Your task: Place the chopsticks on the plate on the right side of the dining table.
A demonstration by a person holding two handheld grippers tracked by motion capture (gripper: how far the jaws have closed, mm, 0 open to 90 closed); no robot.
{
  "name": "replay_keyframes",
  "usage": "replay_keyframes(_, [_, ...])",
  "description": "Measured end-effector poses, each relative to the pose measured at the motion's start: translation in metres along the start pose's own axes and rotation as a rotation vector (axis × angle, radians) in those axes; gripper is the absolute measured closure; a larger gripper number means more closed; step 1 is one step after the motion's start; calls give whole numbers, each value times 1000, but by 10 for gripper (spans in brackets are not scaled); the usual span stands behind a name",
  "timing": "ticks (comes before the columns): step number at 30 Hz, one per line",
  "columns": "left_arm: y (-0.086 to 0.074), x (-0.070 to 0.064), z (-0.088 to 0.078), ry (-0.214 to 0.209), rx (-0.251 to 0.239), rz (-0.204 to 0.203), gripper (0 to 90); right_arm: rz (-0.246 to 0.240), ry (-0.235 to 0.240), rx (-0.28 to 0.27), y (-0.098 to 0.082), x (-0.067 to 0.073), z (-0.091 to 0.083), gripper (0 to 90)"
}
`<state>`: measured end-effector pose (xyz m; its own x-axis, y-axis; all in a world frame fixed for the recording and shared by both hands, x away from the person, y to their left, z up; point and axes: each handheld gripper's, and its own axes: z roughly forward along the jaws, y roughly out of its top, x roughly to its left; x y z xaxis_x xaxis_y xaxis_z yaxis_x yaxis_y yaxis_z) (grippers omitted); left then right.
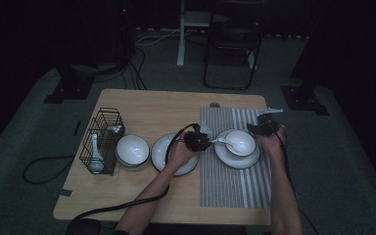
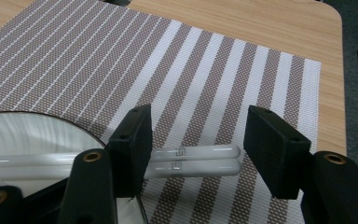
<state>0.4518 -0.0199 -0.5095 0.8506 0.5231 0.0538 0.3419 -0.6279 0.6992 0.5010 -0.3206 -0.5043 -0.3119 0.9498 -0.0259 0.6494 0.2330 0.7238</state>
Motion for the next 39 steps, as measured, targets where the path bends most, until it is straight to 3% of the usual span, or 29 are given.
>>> replay_keyframes(4, [-1,2,-1,7,10,-4,638,-9,-5,8,0,0,-3,420])
replay_keyframes(6, [-3,6,-3,11,5,-20,631,-13,-10,14,0,0,-3,423])
replay_keyframes(19, [-4,12,-2,21,26,-7,629,-25,-26,34,-1,1,-10,425])
replay_keyframes(30, [-5,15,2,24,58,19,738,-26,-10,45,1,7,-6,423])
replay_keyframes(39, [-4,17,4,27,59,17,780,-19,-19,64,-1,6,-6,424])
